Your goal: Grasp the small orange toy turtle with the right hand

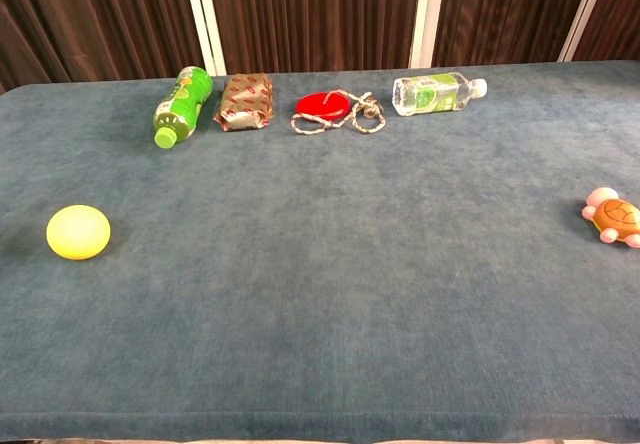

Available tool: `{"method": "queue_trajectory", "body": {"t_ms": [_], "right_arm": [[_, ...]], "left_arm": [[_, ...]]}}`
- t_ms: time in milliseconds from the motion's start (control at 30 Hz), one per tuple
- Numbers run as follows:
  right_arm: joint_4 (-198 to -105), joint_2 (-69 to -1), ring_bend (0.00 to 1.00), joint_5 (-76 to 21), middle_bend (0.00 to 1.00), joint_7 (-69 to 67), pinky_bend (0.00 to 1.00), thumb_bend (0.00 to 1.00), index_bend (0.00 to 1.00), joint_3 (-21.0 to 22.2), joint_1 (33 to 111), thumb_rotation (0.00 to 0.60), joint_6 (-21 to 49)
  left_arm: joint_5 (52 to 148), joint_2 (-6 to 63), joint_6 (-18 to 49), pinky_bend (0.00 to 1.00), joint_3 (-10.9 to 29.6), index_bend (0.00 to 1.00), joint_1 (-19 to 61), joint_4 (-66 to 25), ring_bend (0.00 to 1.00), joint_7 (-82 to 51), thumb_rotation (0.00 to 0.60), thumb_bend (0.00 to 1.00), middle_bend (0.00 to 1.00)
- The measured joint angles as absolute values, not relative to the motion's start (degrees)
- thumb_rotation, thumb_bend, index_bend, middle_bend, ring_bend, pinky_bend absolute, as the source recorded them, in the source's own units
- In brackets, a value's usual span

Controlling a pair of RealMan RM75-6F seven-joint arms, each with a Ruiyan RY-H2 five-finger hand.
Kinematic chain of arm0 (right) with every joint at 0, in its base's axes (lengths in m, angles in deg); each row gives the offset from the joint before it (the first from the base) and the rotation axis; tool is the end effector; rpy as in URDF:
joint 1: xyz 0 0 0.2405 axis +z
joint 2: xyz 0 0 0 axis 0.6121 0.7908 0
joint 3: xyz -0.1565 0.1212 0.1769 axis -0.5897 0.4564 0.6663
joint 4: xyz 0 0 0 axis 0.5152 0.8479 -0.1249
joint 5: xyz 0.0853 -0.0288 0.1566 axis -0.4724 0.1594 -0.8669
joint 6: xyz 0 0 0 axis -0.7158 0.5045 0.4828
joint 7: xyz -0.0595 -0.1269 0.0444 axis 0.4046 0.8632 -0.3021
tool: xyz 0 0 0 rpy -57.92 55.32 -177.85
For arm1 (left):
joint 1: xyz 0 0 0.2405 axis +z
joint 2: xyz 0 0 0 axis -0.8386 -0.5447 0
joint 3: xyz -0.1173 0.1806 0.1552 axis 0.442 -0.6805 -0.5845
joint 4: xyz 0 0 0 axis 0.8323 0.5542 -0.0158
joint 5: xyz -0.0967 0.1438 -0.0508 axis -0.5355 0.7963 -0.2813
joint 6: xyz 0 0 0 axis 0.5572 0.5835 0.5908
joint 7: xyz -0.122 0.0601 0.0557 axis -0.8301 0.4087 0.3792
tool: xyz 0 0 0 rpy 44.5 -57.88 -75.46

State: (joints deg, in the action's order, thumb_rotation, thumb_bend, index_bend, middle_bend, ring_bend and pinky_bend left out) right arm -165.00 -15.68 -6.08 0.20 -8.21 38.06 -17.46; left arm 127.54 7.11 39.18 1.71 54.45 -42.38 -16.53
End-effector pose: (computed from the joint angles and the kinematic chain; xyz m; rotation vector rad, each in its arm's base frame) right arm -0.3281 -0.1514 0.2209 1.2492 -0.7762 0.8586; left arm -0.3050 0.1624 0.2003 -1.3977 -0.9055 -0.9025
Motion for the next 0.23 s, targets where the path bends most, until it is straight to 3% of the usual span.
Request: {"method": "queue_trajectory", "body": {"t_ms": [233], "right_arm": [[-163.2, -16.8, 0.05, -6.6, 0.12, -1.2, 0.21, 0.06, 0.06, -8.0, 38.5, 0.6, -13.7]], "left_arm": [[127.6, 7.2, 38.9, 0.22, 1.7, 0.16, 54.3, -42.4, 0.05, -16.4, 0.6, 0.42, 0.0]]}}
